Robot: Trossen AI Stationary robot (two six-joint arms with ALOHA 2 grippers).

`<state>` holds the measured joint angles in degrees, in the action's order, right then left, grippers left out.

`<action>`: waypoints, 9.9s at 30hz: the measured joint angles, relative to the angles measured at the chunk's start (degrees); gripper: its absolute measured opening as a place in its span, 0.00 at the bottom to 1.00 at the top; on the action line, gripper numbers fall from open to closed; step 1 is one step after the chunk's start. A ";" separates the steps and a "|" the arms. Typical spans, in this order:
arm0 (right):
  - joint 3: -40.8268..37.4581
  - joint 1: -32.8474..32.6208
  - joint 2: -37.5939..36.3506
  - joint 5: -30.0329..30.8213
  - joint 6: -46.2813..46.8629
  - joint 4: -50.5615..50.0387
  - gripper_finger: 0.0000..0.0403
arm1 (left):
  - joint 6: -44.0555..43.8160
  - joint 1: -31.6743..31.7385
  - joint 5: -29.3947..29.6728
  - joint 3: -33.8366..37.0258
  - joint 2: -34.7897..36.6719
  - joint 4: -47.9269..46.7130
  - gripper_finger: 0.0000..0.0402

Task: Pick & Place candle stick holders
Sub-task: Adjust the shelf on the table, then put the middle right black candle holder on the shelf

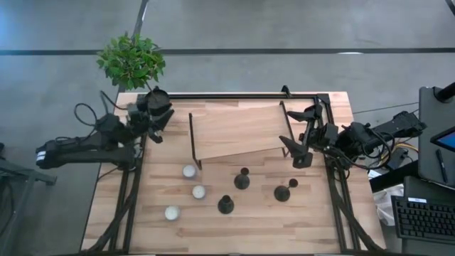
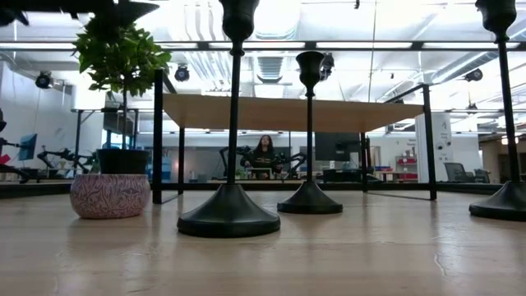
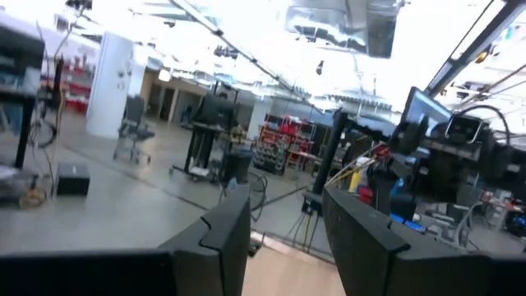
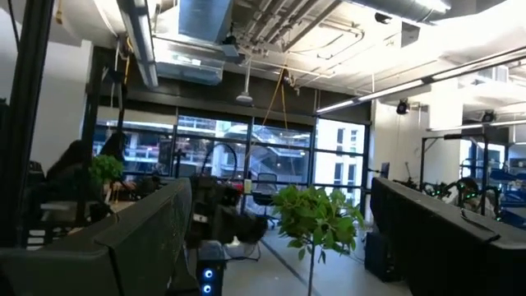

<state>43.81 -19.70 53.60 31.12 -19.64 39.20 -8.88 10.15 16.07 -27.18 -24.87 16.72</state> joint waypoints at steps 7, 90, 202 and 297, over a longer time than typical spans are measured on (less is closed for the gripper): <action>0.00 0.00 0.13 0.01 0.35 0.00 0.91 | 5.85 0.00 -2.15 -9.84 -0.16 -20.00 0.37; 19.75 1.00 -4.05 -6.89 76.86 -90.90 0.91 | -16.39 -13.09 -1.51 -25.97 -14.35 -42.14 0.37; 17.53 13.38 -2.58 -2.54 73.43 -101.90 0.55 | -49.86 -5.65 -5.20 -4.26 -19.73 -30.08 0.13; 13.74 -24.69 -3.95 -2.02 103.19 -111.76 0.43 | -32.09 15.61 -25.33 -9.18 15.19 -49.83 0.60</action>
<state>57.56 -44.39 49.65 29.10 83.55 -72.56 -40.97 25.76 -9.26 -36.36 -9.68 -33.10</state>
